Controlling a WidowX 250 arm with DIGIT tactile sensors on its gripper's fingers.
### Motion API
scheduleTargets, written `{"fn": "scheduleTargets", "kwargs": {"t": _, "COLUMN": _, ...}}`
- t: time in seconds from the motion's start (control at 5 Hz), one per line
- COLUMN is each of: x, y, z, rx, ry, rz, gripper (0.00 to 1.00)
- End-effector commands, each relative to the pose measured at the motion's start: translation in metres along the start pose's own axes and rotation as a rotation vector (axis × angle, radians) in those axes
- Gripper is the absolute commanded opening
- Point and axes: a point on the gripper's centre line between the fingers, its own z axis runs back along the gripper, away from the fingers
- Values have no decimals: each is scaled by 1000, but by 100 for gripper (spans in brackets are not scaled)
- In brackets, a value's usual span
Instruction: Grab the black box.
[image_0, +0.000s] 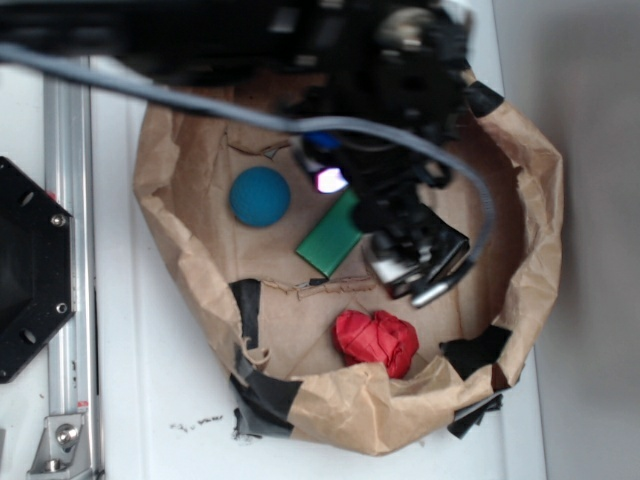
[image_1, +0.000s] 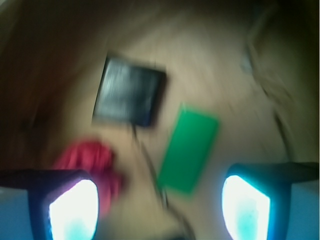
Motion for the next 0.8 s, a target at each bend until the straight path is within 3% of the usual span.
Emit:
{"fn": "scheduleTargets", "kwargs": {"t": 0.0, "x": 29, "y": -39, "z": -18, "rx": 95, "ry": -162, "rz": -38, "gripper": 100}}
{"fn": "scheduleTargets", "kwargs": {"t": 0.2, "x": 25, "y": -64, "z": -39, "rx": 71, "ry": -176, "rz": -95, "gripper": 100}}
{"fn": "scheduleTargets", "kwargs": {"t": 0.4, "x": 17, "y": -85, "z": -68, "rx": 106, "ry": -122, "rz": -145, "gripper": 100}}
{"fn": "scheduleTargets", "kwargs": {"t": 0.6, "x": 12, "y": -72, "z": -84, "rx": 214, "ry": -120, "rz": -173, "gripper": 99}}
